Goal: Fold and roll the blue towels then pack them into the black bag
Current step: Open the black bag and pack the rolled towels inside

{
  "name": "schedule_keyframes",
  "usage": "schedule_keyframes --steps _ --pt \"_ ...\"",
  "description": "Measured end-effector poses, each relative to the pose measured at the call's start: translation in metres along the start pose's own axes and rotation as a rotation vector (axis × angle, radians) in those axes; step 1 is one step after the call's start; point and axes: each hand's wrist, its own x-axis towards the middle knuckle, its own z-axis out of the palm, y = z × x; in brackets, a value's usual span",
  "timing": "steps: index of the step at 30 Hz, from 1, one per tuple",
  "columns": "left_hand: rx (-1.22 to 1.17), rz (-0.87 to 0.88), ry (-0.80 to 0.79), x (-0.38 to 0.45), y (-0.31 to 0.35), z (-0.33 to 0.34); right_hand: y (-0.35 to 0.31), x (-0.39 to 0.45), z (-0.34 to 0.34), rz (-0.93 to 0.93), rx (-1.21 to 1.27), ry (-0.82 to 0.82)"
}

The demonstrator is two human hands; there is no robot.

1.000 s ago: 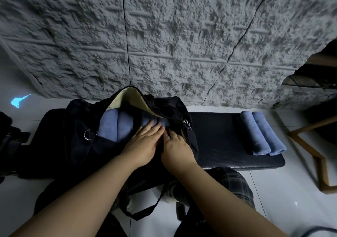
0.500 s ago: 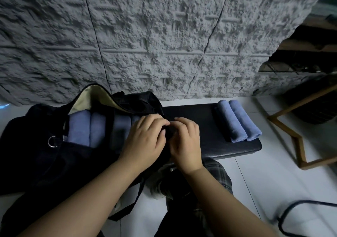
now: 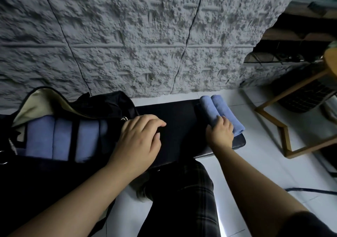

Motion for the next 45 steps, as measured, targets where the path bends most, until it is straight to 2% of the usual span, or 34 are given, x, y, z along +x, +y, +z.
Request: schedule_keyframes --steps 5,8,11,17,22,25,28,34,39,41,42,45 --pt "-0.013 -0.021 0.001 0.008 -0.001 0.009 0.026 0.026 -0.003 0.049 -0.111 0.028" --pt "-0.025 -0.013 0.004 0.010 -0.002 0.014 0.035 0.040 -0.011 0.098 -0.264 -0.139" --pt "-0.048 -0.009 -0.003 0.012 -0.003 0.019 0.037 0.049 -0.014 0.142 -0.206 -0.295" --pt "-0.057 -0.028 -0.021 0.013 -0.009 0.025 0.036 0.056 -0.021 0.155 -0.325 -0.395" --pt "-0.086 -0.031 -0.020 0.010 -0.008 0.028 0.025 0.054 -0.030 0.024 -0.403 -0.499" --pt "-0.111 -0.016 -0.018 0.010 -0.004 0.029 0.016 0.035 -0.032 -0.078 -0.333 -0.622" --pt "-0.131 -0.003 -0.029 0.008 -0.002 0.029 0.013 0.015 -0.028 -0.141 -0.291 -0.651" --pt "-0.172 -0.023 -0.047 -0.002 -0.004 0.017 0.001 -0.014 -0.014 -0.101 -0.209 -0.500" --pt "-0.239 -0.070 -0.064 -0.012 -0.015 -0.002 -0.033 -0.042 -0.030 -0.232 0.040 -0.411" --pt "-0.311 -0.159 -0.090 -0.019 -0.016 -0.003 -0.056 -0.057 -0.045 -0.300 0.185 -0.383" --pt "-0.395 -0.260 -0.104 -0.021 -0.013 -0.005 -0.068 -0.065 -0.055 -0.335 0.264 -0.387" --pt "-0.838 -0.559 -0.128 -0.024 -0.003 -0.010 -0.102 -0.090 -0.082 -0.468 0.431 -0.417"
